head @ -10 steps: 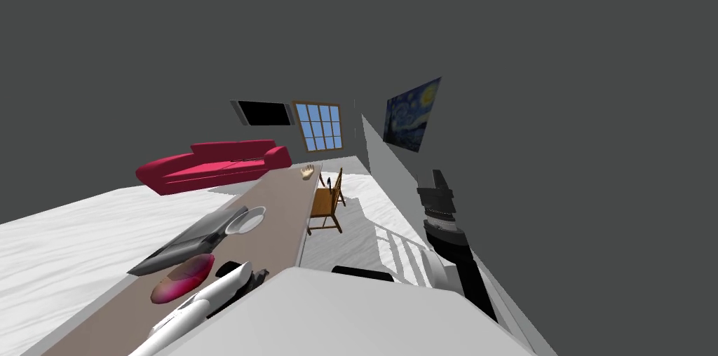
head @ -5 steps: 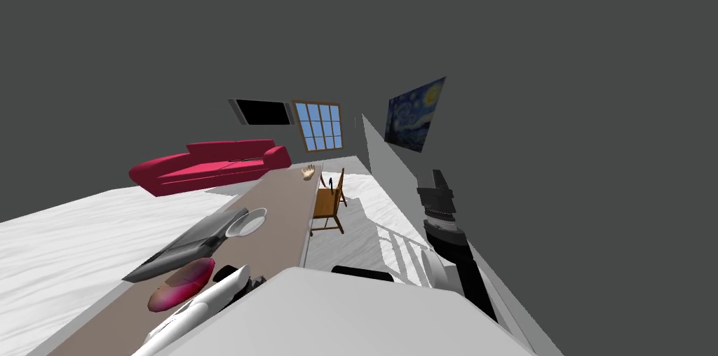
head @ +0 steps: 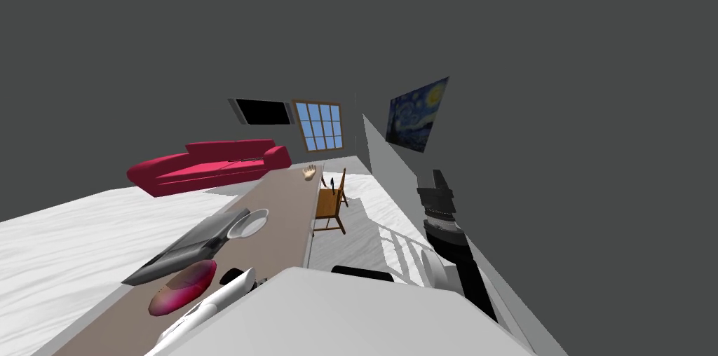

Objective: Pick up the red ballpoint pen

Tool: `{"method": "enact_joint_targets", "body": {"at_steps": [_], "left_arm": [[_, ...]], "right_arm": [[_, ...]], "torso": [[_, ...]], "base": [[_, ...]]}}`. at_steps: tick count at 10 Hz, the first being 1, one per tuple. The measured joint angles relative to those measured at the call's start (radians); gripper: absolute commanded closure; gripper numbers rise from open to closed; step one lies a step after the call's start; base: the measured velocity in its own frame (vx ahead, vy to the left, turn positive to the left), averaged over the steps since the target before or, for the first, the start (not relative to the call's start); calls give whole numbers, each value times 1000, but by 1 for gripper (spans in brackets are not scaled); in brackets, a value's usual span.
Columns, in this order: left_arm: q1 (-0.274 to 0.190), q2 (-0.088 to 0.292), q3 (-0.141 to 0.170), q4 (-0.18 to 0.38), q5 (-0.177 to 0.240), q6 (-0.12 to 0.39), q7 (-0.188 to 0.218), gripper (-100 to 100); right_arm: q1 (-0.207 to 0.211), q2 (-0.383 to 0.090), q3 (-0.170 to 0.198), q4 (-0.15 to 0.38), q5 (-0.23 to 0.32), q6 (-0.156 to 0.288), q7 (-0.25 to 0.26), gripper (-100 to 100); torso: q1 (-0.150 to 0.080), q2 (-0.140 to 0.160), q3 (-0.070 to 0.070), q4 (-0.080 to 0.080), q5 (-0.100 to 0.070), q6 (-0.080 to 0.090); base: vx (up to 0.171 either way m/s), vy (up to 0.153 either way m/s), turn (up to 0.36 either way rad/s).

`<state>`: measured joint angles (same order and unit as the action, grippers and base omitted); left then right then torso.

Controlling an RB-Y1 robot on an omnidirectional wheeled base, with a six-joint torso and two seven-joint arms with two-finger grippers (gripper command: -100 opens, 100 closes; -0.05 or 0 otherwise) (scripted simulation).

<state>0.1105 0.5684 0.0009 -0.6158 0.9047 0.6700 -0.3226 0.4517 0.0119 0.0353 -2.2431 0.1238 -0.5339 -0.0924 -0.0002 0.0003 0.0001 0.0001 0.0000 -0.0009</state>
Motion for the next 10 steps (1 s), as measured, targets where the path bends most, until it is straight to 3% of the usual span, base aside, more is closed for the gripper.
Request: {"method": "enact_joint_targets", "body": {"at_steps": [3,4,5,6,9,10], "left_arm": [[0,0,1,0,0,0,1,100],[0,0,1,0,0,0,1,0],[0,0,1,0,0,0,1,100],[-3,16,1,5,20,7,-14,100],[27,64,-4,-65,42,58,3,100],[28,65,-5,-68,43,60,3,0]], "right_arm": [[0,0,0,0,0,0,0,0],[0,0,0,0,0,0,0,0],[0,0,0,0,0,0,0,0],[0,0,0,0,0,0,0,0],[0,0,0,0,0,0,0,0],[0,0,0,0,0,0,0,0]], "torso": [[-1,0,0,0,0,1],[-1,0,0,0,0,1],[-1,0,0,0,0,1],[-4,1,0,0,-1,0],[-7,0,0,0,-2,0],[-4,0,0,0,-1,0]], "base": [[0,0,0],[0,0,0],[-14,-61,4],[-18,-72,10],[0,-71,6],[0,-8,0]]}}
